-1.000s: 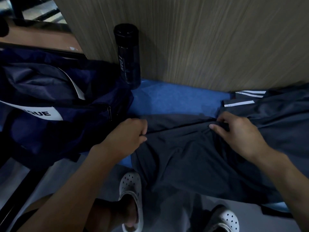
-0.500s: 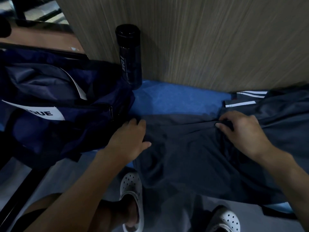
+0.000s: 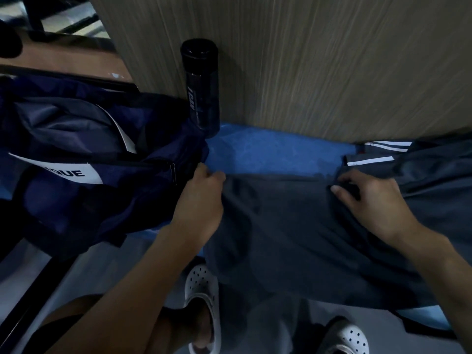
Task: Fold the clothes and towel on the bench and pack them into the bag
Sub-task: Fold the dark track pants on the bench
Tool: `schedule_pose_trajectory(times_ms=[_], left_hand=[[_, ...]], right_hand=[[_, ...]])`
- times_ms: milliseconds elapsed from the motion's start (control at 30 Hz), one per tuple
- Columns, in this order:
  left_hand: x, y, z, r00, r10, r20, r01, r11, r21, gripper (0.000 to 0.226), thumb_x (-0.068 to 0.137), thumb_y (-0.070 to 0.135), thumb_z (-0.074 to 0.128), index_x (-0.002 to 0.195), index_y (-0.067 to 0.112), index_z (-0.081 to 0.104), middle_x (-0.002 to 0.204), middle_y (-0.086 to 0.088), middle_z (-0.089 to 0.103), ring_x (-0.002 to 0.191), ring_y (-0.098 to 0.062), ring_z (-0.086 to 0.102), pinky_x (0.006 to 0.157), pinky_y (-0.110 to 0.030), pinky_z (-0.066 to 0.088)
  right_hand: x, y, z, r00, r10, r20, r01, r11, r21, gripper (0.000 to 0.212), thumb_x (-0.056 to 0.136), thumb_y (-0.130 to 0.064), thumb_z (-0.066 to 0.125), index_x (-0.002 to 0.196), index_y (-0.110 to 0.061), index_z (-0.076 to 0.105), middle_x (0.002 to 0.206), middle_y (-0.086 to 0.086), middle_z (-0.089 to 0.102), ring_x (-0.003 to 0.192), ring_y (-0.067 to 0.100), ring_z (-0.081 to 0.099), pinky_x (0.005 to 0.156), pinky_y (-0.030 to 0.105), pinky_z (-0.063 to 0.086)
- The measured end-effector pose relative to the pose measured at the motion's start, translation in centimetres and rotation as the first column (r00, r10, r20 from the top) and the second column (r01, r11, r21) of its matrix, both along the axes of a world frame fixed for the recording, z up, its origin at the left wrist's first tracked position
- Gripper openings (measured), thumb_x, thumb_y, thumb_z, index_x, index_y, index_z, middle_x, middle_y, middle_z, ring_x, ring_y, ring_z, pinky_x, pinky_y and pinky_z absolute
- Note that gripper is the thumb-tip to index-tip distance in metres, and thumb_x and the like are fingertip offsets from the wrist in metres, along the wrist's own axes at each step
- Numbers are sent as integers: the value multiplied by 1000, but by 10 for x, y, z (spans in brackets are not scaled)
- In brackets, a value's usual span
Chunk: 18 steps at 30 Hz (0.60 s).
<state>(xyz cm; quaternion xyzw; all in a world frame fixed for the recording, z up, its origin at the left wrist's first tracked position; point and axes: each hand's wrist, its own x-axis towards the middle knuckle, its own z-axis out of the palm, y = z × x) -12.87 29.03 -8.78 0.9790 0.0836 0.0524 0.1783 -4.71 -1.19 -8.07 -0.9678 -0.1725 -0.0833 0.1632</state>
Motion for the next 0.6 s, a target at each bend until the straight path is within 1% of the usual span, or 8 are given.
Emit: schedule_pose_trajectory(times_ms=[67, 133, 167, 233, 400, 467, 533, 600], left_hand=[[0, -6, -8, 975, 23, -223, 11, 988, 152, 33, 104, 22, 34, 130, 10, 50, 148, -20, 35, 131, -39, 39, 106, -46, 41], [-2, -12, -9, 948, 29, -316, 27, 985, 169, 51, 107, 33, 28, 152, 7, 27, 163, -22, 1, 150, -38, 5, 120, -48, 19], [-4, -16, -8, 952, -4, -306, 67, 979, 194, 58, 107, 36, 26, 156, 7, 15, 164, -19, -9, 152, -34, -6, 123, -47, 11], [-7, -23, -9, 969, -77, -236, 137, 958, 252, 62, 107, 38, 23, 157, 5, 8, 164, -18, -13, 152, -29, -11, 125, -44, 0], [-4, -29, -23, 942, -93, -321, 175, 956, 237, 69, 104, 50, 14, 158, 9, -1, 165, -15, -12, 153, -27, -11, 125, -45, 0], [-3, -25, -26, 939, -88, -331, 173, 956, 237, 70, 102, 54, 11, 157, 14, -8, 164, -13, -17, 152, -25, -16, 124, -46, -1], [0, -20, -31, 945, -92, -315, 169, 959, 226, 70, 102, 55, 11, 157, 18, -11, 164, -10, -21, 151, -22, -21, 124, -45, -2], [1, -16, -34, 951, -108, -290, 175, 960, 217, 70, 101, 56, 11, 157, 20, -11, 164, -7, -22, 150, -20, -23, 124, -44, -3]], right_hand=[[1, 0, -3, 999, 7, -43, -9, 998, -56, 21, 90, -34, 64, 105, -19, 66, 98, 3, 72, 97, 27, 66, 92, 40, 33], [2, 0, -2, 999, -4, -49, 1, 998, -67, 19, 89, -27, 67, 106, -18, 67, 98, 4, 72, 99, 28, 65, 92, 40, 32], [3, 1, -1, 999, -4, -47, 1, 998, -60, 15, 88, -23, 68, 102, -17, 68, 96, 5, 73, 96, 29, 66, 91, 41, 33], [5, 2, -1, 999, 6, -35, -8, 999, -34, 8, 87, -20, 69, 94, -18, 66, 89, 5, 72, 88, 30, 67, 90, 44, 40], [8, 7, -1, 997, -75, 22, 74, 997, 36, 14, 89, -28, 64, 90, -14, 62, 85, 12, 70, 80, 36, 64, 81, 48, 48], [8, 8, -3, 998, -61, 1, 61, 998, 6, 23, 88, -33, 63, 99, -13, 63, 97, 12, 67, 92, 36, 61, 83, 49, 48], [6, 8, -7, 993, 17, -119, -21, 999, -35, 40, 86, -34, 67, 120, -14, 60, 115, 11, 63, 108, 34, 57, 91, 51, 47], [4, 6, -12, 972, 68, -227, -88, 993, -79, 52, 84, -32, 70, 131, -16, 55, 121, 9, 60, 114, 33, 54, 94, 53, 46]])
